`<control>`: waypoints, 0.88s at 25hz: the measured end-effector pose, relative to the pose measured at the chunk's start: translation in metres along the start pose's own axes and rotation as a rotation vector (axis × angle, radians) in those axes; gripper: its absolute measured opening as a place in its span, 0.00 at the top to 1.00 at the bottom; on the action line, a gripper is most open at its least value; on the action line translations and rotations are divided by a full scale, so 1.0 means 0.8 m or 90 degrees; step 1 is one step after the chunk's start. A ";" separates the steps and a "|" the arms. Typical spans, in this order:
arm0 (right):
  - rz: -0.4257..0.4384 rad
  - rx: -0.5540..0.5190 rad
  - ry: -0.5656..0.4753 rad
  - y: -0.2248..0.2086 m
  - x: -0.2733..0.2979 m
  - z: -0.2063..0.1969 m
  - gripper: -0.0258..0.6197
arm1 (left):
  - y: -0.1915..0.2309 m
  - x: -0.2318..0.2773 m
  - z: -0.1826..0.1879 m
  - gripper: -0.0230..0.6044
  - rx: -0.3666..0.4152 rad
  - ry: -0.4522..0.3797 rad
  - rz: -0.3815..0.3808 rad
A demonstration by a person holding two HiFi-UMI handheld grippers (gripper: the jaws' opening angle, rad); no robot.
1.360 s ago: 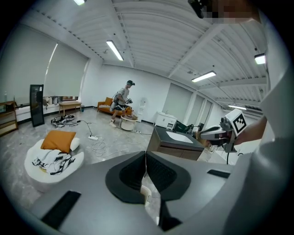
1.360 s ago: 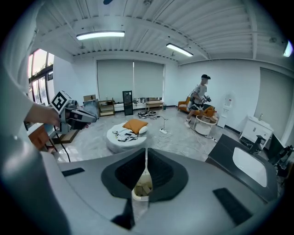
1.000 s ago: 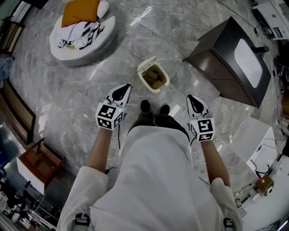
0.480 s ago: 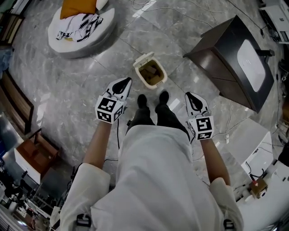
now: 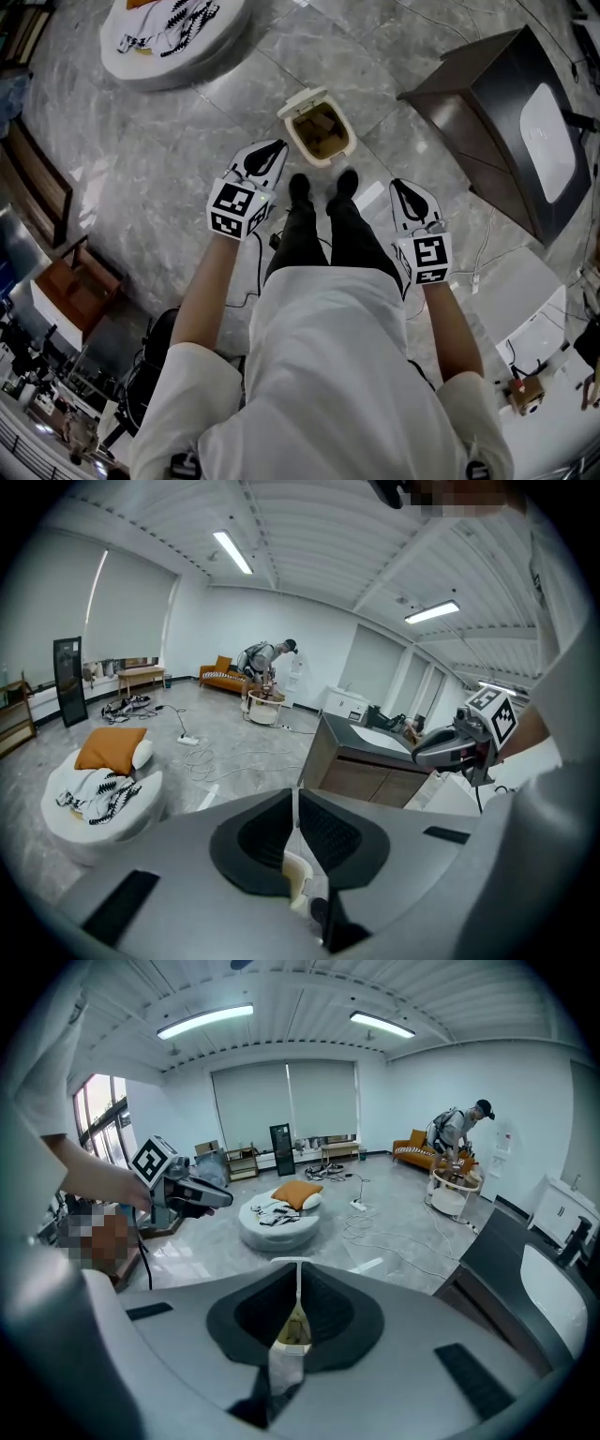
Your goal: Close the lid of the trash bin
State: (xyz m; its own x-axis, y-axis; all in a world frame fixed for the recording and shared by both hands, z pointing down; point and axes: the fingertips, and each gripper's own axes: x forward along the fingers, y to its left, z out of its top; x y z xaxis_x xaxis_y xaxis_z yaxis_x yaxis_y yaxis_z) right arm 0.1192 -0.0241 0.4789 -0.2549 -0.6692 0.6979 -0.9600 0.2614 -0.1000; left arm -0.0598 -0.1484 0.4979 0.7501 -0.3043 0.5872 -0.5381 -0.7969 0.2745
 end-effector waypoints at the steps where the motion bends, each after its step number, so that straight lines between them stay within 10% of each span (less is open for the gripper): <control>1: 0.003 0.002 0.003 -0.004 0.005 -0.004 0.91 | 0.002 0.007 -0.004 0.93 0.000 0.005 0.000; 22: 0.069 0.068 0.047 -0.006 0.105 -0.090 0.91 | 0.092 0.133 -0.105 0.93 0.016 0.151 0.008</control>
State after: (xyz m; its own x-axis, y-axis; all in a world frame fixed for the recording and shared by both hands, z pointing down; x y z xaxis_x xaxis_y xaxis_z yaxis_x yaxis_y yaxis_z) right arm 0.1105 -0.0315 0.5895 -0.3529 -0.5875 0.7282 -0.9349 0.2518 -0.2499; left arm -0.0521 -0.1956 0.6446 0.6304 -0.1849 0.7539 -0.5347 -0.8075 0.2490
